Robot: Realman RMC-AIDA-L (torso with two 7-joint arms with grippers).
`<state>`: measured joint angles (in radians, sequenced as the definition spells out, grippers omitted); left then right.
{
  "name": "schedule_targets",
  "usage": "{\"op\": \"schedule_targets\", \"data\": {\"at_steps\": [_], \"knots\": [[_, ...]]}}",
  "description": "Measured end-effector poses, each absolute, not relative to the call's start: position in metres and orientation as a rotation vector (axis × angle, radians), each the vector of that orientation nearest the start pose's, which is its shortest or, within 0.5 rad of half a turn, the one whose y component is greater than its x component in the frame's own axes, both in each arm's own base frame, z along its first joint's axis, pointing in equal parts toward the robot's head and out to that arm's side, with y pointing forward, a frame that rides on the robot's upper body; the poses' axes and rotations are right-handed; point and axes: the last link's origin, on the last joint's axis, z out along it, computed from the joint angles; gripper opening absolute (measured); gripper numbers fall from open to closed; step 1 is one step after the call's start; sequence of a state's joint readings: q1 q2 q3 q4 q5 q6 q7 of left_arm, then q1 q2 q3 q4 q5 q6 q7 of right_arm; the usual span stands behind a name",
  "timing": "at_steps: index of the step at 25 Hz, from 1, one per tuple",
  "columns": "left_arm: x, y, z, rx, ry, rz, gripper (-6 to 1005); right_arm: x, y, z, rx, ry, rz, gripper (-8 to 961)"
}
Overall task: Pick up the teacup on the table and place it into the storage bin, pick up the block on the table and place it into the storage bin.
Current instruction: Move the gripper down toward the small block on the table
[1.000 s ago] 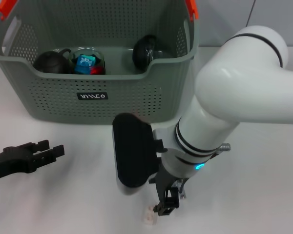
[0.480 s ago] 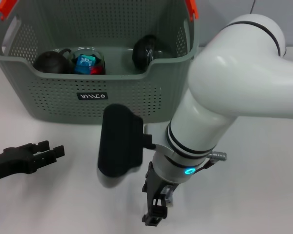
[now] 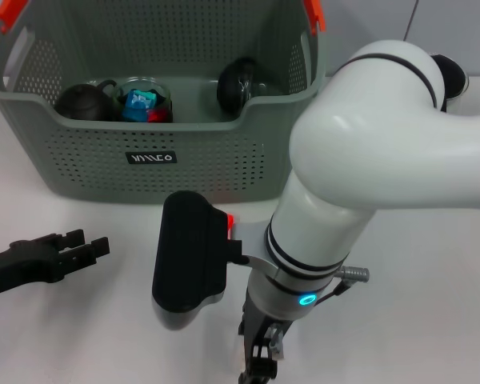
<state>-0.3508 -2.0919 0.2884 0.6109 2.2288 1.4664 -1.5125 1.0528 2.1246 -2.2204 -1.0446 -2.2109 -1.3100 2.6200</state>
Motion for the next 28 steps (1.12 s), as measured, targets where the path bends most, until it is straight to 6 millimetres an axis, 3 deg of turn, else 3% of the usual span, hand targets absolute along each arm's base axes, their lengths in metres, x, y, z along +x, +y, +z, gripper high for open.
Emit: {"op": "schedule_targets", "data": {"at_steps": [28], "knots": [[-0.368,0.267,0.016,-2.25,-1.249,-0.636,636,0.092,0.291,-0.166,-2.943,0.016,-0.946,669]]}}
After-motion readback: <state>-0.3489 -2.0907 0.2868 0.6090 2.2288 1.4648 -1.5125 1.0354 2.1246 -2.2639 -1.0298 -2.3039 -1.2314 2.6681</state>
